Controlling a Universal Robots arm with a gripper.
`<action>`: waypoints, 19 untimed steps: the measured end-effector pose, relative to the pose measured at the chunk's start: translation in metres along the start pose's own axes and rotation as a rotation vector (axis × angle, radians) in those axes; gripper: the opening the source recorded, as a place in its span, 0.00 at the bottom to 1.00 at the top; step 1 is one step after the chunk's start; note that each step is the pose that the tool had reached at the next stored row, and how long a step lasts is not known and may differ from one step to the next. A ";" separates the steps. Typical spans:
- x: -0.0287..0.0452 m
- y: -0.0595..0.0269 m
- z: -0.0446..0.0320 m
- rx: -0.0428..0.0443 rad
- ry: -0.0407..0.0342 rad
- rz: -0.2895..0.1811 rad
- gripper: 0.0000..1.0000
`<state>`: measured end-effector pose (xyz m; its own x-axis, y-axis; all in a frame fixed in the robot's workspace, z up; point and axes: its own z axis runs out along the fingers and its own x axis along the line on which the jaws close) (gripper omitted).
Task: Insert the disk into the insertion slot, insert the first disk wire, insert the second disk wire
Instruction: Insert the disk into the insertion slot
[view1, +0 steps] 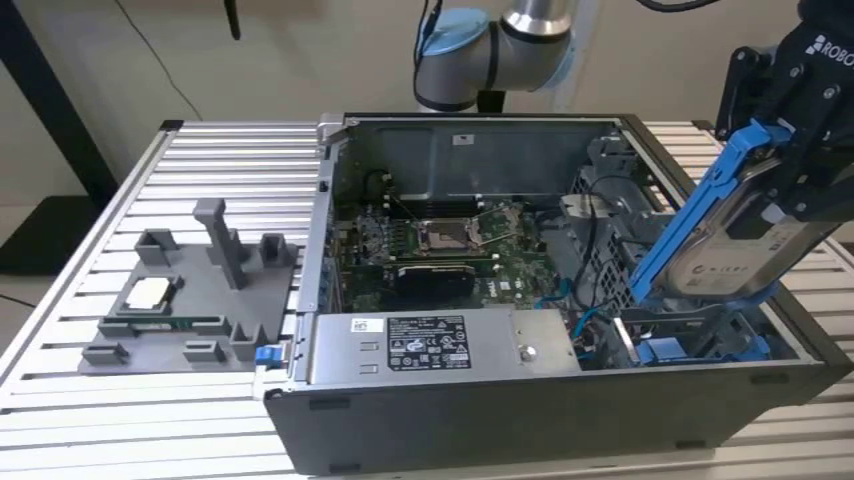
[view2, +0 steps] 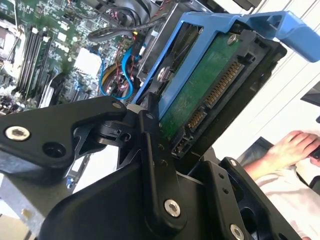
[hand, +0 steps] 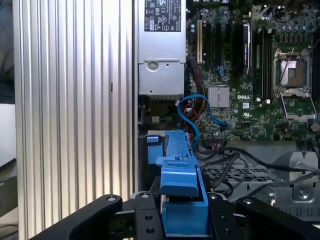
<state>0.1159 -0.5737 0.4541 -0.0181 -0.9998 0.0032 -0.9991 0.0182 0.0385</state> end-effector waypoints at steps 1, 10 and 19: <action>0.0000 0.0000 0.0011 0.0000 -0.0001 0.000 0.33; 0.0000 -0.0006 0.0094 0.0000 -0.0029 0.000 0.33; -0.0001 -0.0023 0.0229 0.0016 -0.0075 -0.001 0.33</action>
<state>0.1173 -0.5737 0.4312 -0.0172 -0.9998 -0.0044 -0.9992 0.0171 0.0369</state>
